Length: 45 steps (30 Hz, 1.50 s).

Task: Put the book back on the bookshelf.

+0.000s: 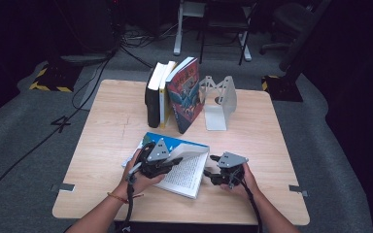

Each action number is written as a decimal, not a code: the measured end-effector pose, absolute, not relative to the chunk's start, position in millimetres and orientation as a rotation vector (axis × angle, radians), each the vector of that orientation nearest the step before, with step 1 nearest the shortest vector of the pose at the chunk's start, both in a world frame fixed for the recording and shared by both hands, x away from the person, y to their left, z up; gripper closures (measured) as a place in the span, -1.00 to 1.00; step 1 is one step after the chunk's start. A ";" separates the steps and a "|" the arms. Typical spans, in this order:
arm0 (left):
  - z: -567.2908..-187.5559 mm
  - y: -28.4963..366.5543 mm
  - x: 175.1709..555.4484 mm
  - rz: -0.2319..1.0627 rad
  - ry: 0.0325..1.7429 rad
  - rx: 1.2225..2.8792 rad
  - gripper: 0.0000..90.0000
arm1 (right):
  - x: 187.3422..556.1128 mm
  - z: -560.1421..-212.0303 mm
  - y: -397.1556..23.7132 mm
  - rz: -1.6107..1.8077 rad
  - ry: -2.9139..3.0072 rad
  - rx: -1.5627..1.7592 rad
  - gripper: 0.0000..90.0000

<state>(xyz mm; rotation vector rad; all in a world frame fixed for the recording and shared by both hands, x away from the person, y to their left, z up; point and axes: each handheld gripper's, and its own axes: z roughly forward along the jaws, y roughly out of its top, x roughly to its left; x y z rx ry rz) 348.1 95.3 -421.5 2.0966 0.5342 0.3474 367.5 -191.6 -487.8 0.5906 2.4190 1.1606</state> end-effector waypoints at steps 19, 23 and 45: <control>-405.9 93.4 339.0 0.348 0.519 2.056 0.69 | 358.6 -451.6 -202.3 1.333 2.263 0.614 0.01; -403.6 93.2 335.9 0.352 0.511 2.085 0.69 | 357.1 -444.7 -200.1 1.347 2.253 0.608 0.01; -380.9 85.9 330.5 0.313 0.429 2.003 0.67 | 353.8 -397.4 -210.8 1.456 2.134 0.552 0.01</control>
